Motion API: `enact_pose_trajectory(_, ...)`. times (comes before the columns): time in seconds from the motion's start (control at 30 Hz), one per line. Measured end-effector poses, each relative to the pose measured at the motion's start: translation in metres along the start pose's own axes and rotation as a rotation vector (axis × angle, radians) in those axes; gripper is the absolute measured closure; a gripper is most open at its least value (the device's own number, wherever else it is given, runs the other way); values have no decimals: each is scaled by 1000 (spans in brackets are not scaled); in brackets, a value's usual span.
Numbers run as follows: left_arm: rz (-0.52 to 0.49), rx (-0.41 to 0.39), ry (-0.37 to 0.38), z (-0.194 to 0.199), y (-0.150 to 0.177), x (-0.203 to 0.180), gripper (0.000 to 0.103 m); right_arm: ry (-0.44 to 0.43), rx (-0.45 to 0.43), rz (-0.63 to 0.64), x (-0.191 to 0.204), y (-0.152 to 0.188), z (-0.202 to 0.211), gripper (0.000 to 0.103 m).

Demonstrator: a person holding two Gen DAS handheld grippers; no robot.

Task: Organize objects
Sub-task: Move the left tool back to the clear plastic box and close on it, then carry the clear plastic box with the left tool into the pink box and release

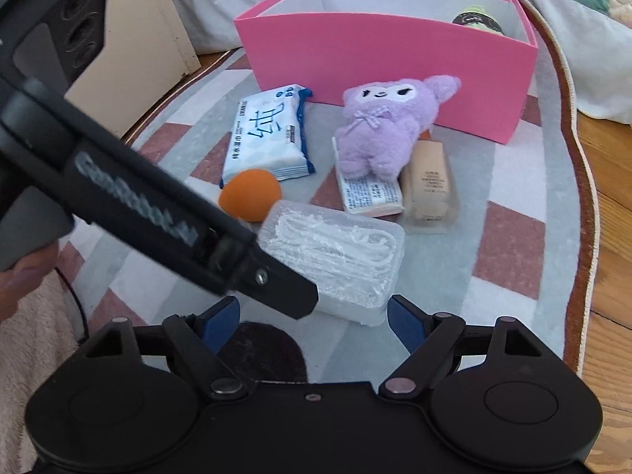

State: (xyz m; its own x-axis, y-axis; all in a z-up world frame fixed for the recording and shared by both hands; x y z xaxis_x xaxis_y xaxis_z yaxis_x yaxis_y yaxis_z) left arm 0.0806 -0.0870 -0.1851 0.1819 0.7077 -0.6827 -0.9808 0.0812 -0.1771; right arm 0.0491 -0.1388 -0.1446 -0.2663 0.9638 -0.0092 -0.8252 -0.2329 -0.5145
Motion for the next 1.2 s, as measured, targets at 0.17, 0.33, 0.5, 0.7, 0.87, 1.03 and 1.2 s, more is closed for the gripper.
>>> enact_pose_trajectory(0.17,13,-61,-74,-1,-11,12,44,5,-28,-21,-2,0,-13,16)
enact_pose_trajectory(0.33,36,-81,-45,-8,-11,18,48,40,-66,40,2,4,-19,18)
enact_pose_trajectory(0.5,-8,-90,-73,-6,-5,9,51,53,-76,87,3,6,-12,33)
enact_pose_trajectory(0.7,-18,-125,-72,15,6,-9,52,61,-102,109,9,3,15,33)
enact_pose_trajectory(0.87,-40,-189,-74,46,13,-31,53,76,-146,160,15,-8,45,33)
enact_pose_trajectory(1.03,-113,-237,-61,82,1,-61,53,114,-219,196,17,-31,70,33)
enact_pose_trajectory(1.2,-192,-293,-79,113,-22,-88,53,125,-292,194,11,-68,88,33)
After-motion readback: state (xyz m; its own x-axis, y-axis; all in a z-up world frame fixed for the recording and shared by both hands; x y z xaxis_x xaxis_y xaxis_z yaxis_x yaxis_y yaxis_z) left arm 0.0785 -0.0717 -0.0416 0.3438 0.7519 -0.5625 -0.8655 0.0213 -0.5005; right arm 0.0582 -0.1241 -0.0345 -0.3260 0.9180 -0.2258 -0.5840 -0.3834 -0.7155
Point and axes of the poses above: each gripper's, at about its wrist camera, not at the fingertips, and z roughly against the way its jaws point, x to its left, y to its underside, the point moved 7 cm from there along -z, roughly the way its jaws point, and after that the axes turned 14 degrees about y, right-handed, at the moved point
